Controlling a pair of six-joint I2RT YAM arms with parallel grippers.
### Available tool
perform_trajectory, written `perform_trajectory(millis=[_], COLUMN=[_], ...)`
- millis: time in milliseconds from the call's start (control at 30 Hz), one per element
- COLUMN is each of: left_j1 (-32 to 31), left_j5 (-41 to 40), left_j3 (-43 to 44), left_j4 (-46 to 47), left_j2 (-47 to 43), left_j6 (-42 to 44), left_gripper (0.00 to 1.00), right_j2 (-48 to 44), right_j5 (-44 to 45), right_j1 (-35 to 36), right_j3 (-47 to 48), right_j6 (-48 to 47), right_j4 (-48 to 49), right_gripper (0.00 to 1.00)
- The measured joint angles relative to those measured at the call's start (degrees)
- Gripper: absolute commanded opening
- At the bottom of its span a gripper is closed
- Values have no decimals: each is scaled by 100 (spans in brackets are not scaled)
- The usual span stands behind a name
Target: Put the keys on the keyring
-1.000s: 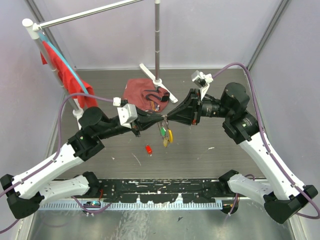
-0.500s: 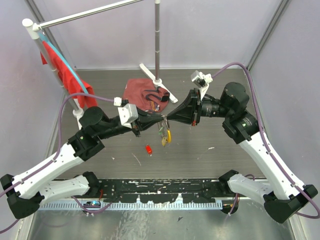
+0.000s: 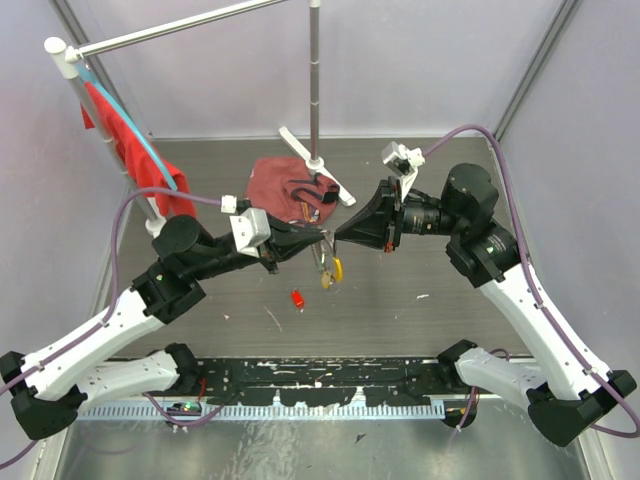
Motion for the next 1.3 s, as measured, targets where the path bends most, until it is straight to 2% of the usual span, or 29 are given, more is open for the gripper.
perform_trajectory(millis=[733, 1300], left_j1=[0, 0], left_j5=[39, 111], left_j3=[0, 0], left_j4=[66, 170], left_j2=[-15, -15], left_j6=[-2, -2], left_gripper=[0, 0], right_j2=[72, 199], right_j5=[-28, -22], right_j1=[2, 0], right_j3=[2, 2], right_j6=[-59, -66], right_j4=[-59, -181], right_gripper=[7, 22])
